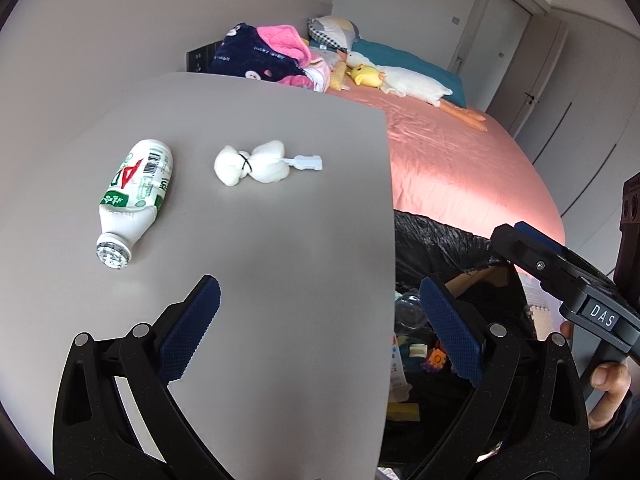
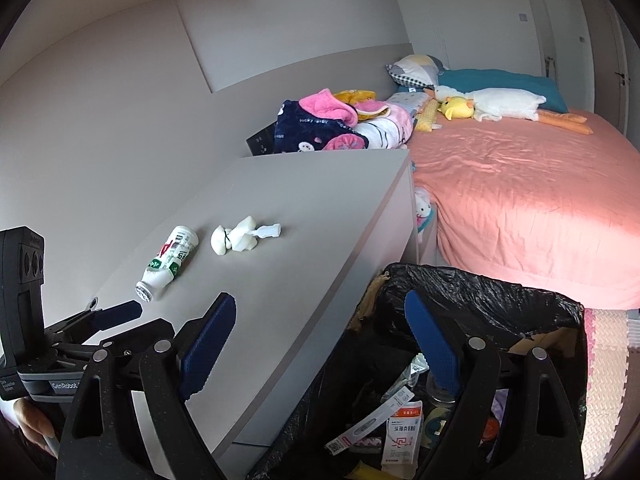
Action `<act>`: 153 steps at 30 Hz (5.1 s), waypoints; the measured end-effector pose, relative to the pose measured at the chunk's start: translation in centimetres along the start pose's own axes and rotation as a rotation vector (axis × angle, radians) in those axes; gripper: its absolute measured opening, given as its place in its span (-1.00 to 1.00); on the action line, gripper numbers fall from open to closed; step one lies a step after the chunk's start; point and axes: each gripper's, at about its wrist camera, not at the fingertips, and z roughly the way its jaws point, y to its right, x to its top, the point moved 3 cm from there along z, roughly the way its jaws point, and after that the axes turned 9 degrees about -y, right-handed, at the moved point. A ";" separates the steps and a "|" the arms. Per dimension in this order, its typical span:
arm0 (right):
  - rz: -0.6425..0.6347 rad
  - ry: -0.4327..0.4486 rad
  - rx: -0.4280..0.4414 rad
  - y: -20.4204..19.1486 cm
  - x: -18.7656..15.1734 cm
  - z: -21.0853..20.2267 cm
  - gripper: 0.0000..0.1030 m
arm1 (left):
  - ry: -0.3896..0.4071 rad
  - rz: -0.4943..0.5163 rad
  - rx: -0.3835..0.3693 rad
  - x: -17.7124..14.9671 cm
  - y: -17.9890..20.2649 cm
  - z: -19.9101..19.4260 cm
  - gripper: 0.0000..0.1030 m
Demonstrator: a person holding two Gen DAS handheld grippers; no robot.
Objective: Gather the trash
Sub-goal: 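Move both grippers back over the desk toward the bottle and toy, then grasp the white AD bottle with the left gripper while the right gripper grasps the white toy, then lift the AD bottle and white toy and carry both over the trash bag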
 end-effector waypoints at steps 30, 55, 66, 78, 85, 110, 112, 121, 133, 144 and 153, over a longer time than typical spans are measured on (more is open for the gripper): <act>-0.140 -0.111 0.029 -6.7 3.6 8.9 0.68 | -0.010 -0.131 0.092 2.7 -10.1 1.9 0.88; -0.296 -0.190 0.002 -11.1 7.5 16.1 0.68 | -0.058 -0.158 0.167 5.7 -15.0 5.6 0.88; -0.386 -0.230 -0.003 -13.0 8.1 19.4 0.69 | -0.086 -0.146 0.174 5.5 -15.8 6.7 0.22; -0.383 -0.283 -0.002 -12.4 7.8 21.8 0.64 | -0.074 -0.097 0.223 5.0 -15.5 6.8 0.19; -0.360 -0.255 0.025 -11.9 7.7 20.9 -0.04 | -0.062 -0.110 0.225 5.1 -15.5 6.8 0.18; -0.258 -0.207 0.090 -9.4 6.3 14.2 -0.17 | -0.016 -0.090 0.139 4.7 -11.9 4.7 0.18; -0.252 -0.196 0.092 -9.2 6.1 13.3 -0.17 | -0.007 -0.080 0.136 4.5 -11.0 4.2 0.18; -0.245 -0.158 0.089 -8.2 5.4 9.7 -0.16 | 0.020 -0.051 0.120 3.5 -7.8 2.0 0.18; -0.232 -0.114 0.090 -7.0 3.3 5.2 -0.15 | 0.047 -0.004 0.103 1.8 -3.8 -0.2 0.18; -0.208 -0.089 0.079 -5.0 1.1 1.9 -0.14 | 0.053 0.031 0.081 0.5 -0.7 -0.8 0.18; -0.173 -0.063 0.068 -2.9 -0.3 -0.6 -0.13 | 0.056 0.065 0.056 -0.1 1.8 -1.0 0.18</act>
